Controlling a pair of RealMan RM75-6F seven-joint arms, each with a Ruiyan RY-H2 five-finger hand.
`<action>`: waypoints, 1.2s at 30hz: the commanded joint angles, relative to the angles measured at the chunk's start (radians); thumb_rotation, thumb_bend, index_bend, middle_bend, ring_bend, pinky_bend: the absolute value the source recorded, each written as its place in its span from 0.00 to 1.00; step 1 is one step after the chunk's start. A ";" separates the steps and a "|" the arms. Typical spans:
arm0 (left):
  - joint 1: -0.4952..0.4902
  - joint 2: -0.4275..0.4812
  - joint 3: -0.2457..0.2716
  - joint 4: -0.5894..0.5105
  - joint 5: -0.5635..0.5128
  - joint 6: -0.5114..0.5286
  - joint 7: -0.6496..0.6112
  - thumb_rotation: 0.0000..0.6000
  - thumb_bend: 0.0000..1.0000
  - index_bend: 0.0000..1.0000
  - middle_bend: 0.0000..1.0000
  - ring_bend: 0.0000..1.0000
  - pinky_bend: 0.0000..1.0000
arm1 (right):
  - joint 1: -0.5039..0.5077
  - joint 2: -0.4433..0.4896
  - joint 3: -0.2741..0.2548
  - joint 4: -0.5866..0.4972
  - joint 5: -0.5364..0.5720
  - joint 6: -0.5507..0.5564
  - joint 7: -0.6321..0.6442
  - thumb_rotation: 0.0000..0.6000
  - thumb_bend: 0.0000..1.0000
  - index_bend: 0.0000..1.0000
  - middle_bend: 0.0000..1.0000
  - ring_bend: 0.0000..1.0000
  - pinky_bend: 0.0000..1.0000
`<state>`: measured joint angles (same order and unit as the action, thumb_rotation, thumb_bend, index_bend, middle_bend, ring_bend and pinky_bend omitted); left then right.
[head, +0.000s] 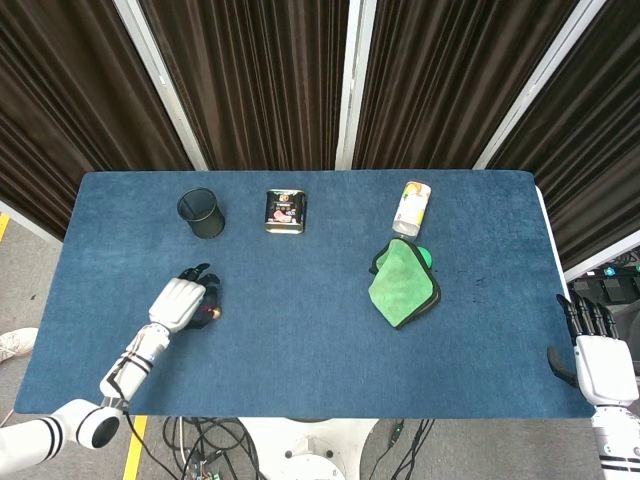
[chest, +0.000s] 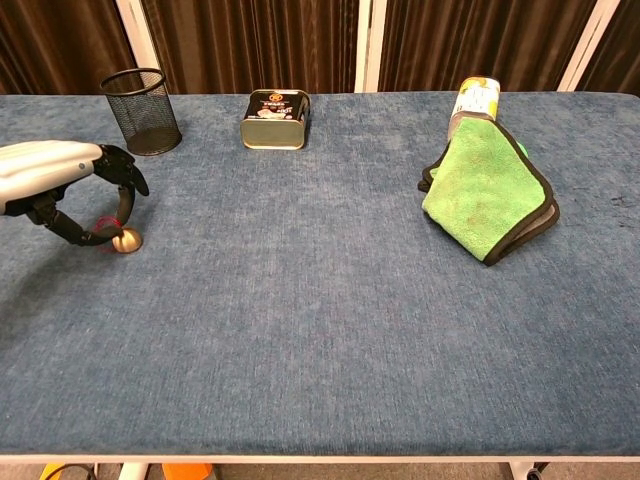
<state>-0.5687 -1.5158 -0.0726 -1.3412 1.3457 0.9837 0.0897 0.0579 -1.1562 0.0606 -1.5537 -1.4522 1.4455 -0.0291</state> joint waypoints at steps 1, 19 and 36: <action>0.000 0.001 0.000 -0.001 -0.002 0.000 0.002 1.00 0.39 0.59 0.25 0.07 0.18 | 0.000 -0.001 0.000 0.001 -0.001 0.000 0.001 1.00 0.34 0.00 0.00 0.00 0.00; 0.005 0.066 -0.020 -0.107 0.013 0.051 -0.004 1.00 0.41 0.61 0.28 0.07 0.17 | -0.001 0.000 0.001 0.004 -0.002 0.004 0.007 1.00 0.34 0.00 0.00 0.00 0.00; -0.019 0.161 -0.016 -0.275 0.003 -0.027 -0.077 1.00 0.41 0.63 0.29 0.07 0.17 | 0.002 -0.001 0.002 0.007 -0.001 0.000 0.014 1.00 0.35 0.00 0.00 0.00 0.00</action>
<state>-0.5731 -1.3729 -0.0940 -1.6015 1.3382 0.9737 0.0216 0.0592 -1.1565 0.0626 -1.5464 -1.4531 1.4455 -0.0152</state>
